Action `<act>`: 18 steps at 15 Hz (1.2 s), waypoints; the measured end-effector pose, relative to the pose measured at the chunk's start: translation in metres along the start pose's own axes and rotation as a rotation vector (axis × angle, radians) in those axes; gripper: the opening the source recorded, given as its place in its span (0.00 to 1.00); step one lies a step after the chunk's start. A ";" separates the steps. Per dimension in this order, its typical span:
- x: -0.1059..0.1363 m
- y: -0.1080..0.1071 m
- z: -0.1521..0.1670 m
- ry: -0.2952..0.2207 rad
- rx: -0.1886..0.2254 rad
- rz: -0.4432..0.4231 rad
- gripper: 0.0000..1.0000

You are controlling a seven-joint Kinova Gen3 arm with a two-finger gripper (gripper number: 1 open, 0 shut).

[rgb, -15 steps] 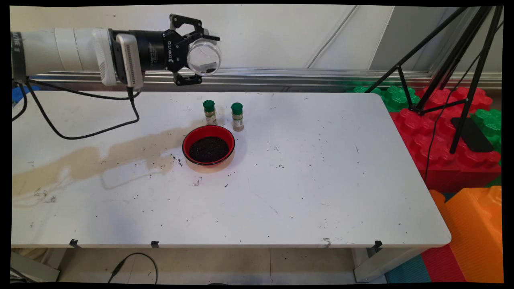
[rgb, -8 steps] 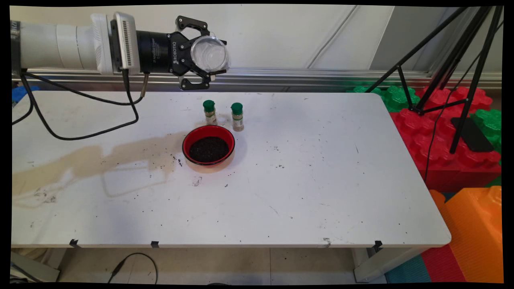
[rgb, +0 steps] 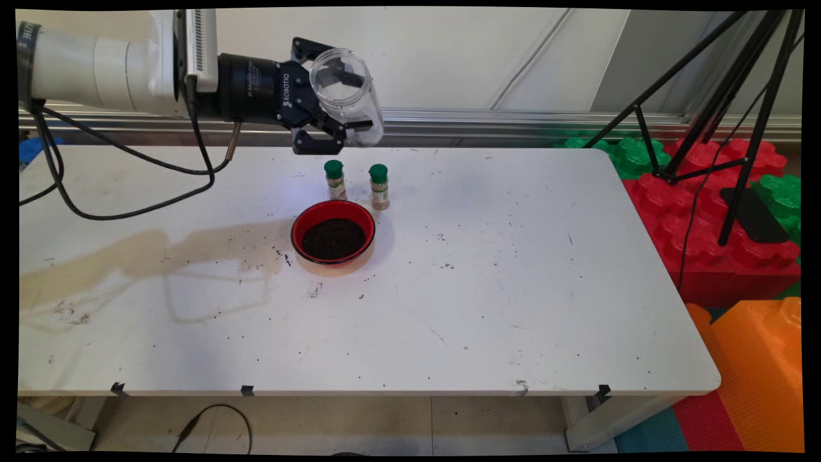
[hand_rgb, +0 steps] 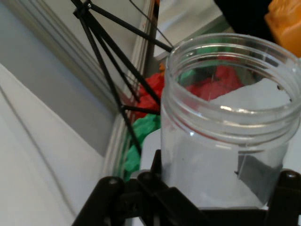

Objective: Pour the black seasoning powder in the red bowl, then place the picked object on the table

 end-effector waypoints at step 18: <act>-0.043 0.023 0.033 0.014 -0.306 -0.518 0.00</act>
